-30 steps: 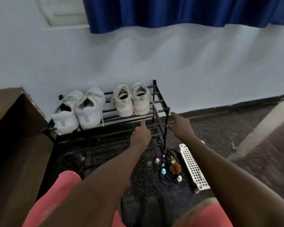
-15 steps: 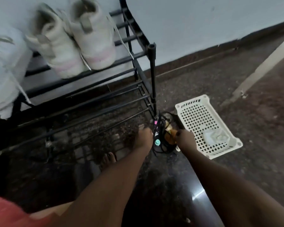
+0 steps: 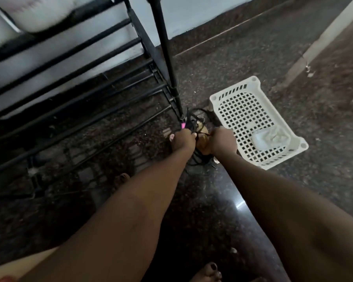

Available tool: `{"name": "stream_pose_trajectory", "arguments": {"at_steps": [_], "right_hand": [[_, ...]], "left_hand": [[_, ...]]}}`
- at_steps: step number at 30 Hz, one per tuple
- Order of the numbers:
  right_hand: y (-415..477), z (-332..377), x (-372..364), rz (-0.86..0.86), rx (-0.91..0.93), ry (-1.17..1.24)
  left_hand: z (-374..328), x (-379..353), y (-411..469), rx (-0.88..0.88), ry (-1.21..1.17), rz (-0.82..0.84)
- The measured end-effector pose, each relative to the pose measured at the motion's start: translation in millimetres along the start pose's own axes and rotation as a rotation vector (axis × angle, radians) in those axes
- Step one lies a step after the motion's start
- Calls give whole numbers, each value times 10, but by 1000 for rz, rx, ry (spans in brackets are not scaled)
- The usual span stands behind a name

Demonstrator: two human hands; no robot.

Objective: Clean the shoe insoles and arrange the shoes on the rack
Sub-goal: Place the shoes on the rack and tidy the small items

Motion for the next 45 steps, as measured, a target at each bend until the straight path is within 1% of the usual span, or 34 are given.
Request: {"name": "stream_pose_trajectory", "arguments": {"at_steps": [3,8,12,14,16,18,20,22,25,27,30,32,35,37,40,43,45], "right_hand": [[33,81,295,-31,-9,79],[-46,461,1031,-60,111,293],[-179,749,1681,-87,119,534],[-305,810,1958,-99,123,608],[-460,854,2178,-103,147,629],[-624,913,2347,-102,209,622],[-789,979,2487,-127,322,487],[-918,1005,2551,-162,391,364],[-1045,968,2473,-179,426,320],[-1145,967,2389,-164,482,351],[-1304,1048,2321,-77,535,623],[-1316,1086,2313,-100,549,700],[-1241,1071,2363,-165,517,648],[-1167,1072,2449,-219,507,597],[-1085,1065,2619,-289,454,606],[-1029,1003,2779,-269,433,632],[-983,950,2838,-240,443,622]], "left_hand": [[-88,266,-67,69,-51,-13],[-255,823,-222,96,-135,-61],[-330,1227,-394,129,-349,-94],[-383,1460,-572,87,-418,-80],[-433,1715,-753,30,-460,-74],[-480,1958,-919,-15,-530,-54],[-534,2203,-1100,-62,-592,-23],[-589,2411,-1250,-116,-643,-6],[-681,2683,-1411,-233,-618,-31],[-750,2811,-1491,-349,-520,-16],[-833,2929,-1606,-552,-264,-12],[-852,2966,-1617,-607,-169,-40],[-864,3001,-1574,-601,-195,-35],[-870,3046,-1526,-615,-170,-48],[-857,3179,-1423,-608,-173,-112],[-772,3391,-1266,-474,-367,-233],[-703,3447,-1194,-398,-419,-249]]}}
Point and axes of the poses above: each hand's wrist, its own y-axis towards the middle knuckle, its own x-axis out of the back of the hand, z = x × y, the point moved 5 cm from there along y, towards the middle knuckle, and after that the axes turned 14 degrees about -z, right-handed, at the moved point
